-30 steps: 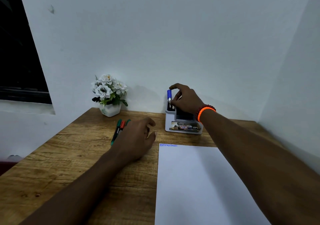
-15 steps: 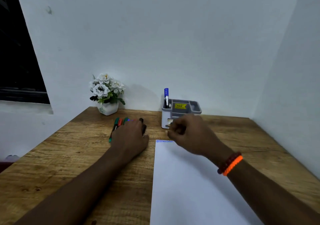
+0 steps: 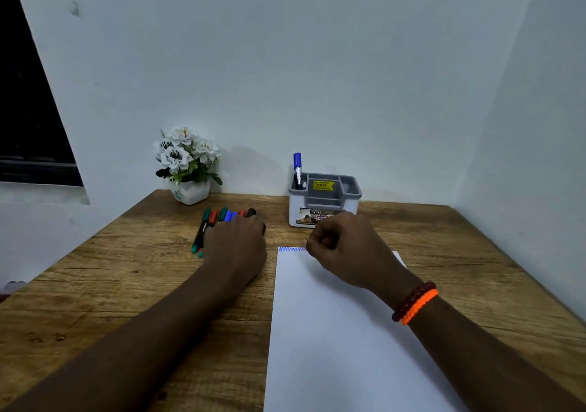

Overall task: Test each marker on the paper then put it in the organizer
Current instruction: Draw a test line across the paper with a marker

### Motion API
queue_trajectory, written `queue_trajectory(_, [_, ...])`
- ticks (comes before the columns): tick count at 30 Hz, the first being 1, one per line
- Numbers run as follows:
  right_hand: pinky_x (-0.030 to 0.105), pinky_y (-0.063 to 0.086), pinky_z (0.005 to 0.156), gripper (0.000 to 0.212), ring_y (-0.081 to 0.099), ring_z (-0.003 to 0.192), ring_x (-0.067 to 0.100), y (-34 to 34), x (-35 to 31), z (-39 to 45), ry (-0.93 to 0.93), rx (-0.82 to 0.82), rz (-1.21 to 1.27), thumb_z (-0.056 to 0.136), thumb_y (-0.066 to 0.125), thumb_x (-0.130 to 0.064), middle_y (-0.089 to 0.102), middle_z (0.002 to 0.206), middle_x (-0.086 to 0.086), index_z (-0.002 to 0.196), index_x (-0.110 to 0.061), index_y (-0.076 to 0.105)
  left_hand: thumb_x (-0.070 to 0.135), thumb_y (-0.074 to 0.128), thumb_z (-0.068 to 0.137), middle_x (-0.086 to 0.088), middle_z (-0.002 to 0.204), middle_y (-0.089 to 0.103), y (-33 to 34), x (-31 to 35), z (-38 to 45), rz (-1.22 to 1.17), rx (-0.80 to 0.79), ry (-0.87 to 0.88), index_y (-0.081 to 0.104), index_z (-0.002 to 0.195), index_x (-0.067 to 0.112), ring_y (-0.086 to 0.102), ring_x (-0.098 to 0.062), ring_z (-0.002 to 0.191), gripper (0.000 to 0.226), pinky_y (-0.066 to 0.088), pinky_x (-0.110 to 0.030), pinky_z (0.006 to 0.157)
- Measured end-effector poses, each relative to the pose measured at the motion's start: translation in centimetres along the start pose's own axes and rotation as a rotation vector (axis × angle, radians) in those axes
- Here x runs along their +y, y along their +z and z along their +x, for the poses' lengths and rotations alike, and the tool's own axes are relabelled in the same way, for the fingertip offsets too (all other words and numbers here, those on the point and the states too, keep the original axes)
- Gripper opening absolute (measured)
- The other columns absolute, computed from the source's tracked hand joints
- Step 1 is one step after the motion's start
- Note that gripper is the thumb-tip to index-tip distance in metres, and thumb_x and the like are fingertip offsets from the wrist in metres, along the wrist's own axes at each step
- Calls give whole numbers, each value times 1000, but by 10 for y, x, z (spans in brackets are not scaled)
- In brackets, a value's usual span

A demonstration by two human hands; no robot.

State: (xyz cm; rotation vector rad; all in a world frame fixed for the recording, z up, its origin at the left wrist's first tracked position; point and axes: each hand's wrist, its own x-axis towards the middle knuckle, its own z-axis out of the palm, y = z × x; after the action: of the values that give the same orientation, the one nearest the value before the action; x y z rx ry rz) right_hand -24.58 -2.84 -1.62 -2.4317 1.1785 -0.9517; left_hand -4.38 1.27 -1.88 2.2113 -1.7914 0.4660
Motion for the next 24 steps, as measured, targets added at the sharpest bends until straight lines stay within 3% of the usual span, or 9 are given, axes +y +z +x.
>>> queue_trajectory(2, [11, 47, 59, 15, 68, 66, 6, 0, 2, 0, 17, 34, 25, 92, 80, -22, 73, 71, -7, 78, -15, 79, 34, 52, 101, 0, 98, 63, -3, 0, -1, -54, 23, 1, 59, 107, 20, 62, -18, 88, 17, 48, -35, 71])
queue_trajectory(4, [10, 46, 58, 12, 68, 65, 4, -1, 0, 0, 74, 90, 92, 91, 81, -20, 73, 70, -7, 81, -15, 80, 39, 55, 100, 8, 83, 59, -8, -1, -2, -214, 102, 5, 56, 87, 24, 57, -11, 75, 19, 42, -31, 64])
queue_trajectory(7, [19, 51, 53, 14, 73, 62, 9, -4, -11, -3, 215, 119, 385, 98, 78, -25, 77, 75, 3, 92, -13, 81, 41, 63, 97, 6, 63, 65, -17, 0, -6, -806, 104, 12, 67, 70, 22, 56, -5, 56, 33, 39, -27, 56])
queue_trajectory(10, [37, 61, 59, 28, 77, 73, 26, -7, -28, -7, 351, 5, 774, 105, 67, -34, 78, 96, 22, 104, -10, 81, 39, 61, 99, 0, 71, 73, -26, 12, -15, -1237, -56, -3, 75, 81, 14, 54, 1, 49, 34, 39, -19, 52])
queue_trajectory(12, [37, 60, 59, 31, 75, 74, 27, -7, -36, -8, 376, -52, 883, 107, 65, -34, 77, 98, 24, 105, -8, 81, 38, 59, 100, -3, 75, 75, -25, 18, -19, -1281, -87, 49, 75, 87, 12, 55, -5, 50, 34, 39, -17, 48])
queue_trajectory(16, [31, 53, 49, 21, 71, 67, 21, -5, -41, -9, 407, -58, 884, 105, 70, -29, 78, 87, 8, 106, -11, 81, 24, 59, 101, -9, 87, 78, -23, 18, -19, -1414, -172, 24, 75, 99, 5, 69, -19, 62, 25, 49, -28, 46])
queue_trajectory(19, [25, 41, 44, 14, 56, 56, 14, -6, -36, -9, 385, -39, 811, 105, 70, -24, 74, 78, 2, 110, -18, 81, 20, 62, 100, -12, 92, 78, -23, 17, -17, -1442, -229, 41, 76, 104, 4, 72, -24, 71, 21, 55, -31, 54])
queue_trajectory(22, [20, 35, 46, 16, 49, 49, 4, -8, -31, -9, 372, -8, 659, 107, 66, -25, 67, 72, -3, 108, -20, 82, 24, 66, 97, -17, 90, 75, -22, 15, -15, -1495, -185, -74, 75, 99, 3, 72, -26, 74, 23, 58, -34, 59])
queue_trajectory(24, [20, 32, 45, 22, 46, 47, 5, -8, -31, -10, 373, -65, 617, 109, 61, -22, 67, 71, -2, 98, -18, 79, 31, 65, 96, -16, 99, 77, -22, 14, -13, -1609, -203, -138, 73, 106, 3, 76, -27, 88, 31, 61, -37, 73])
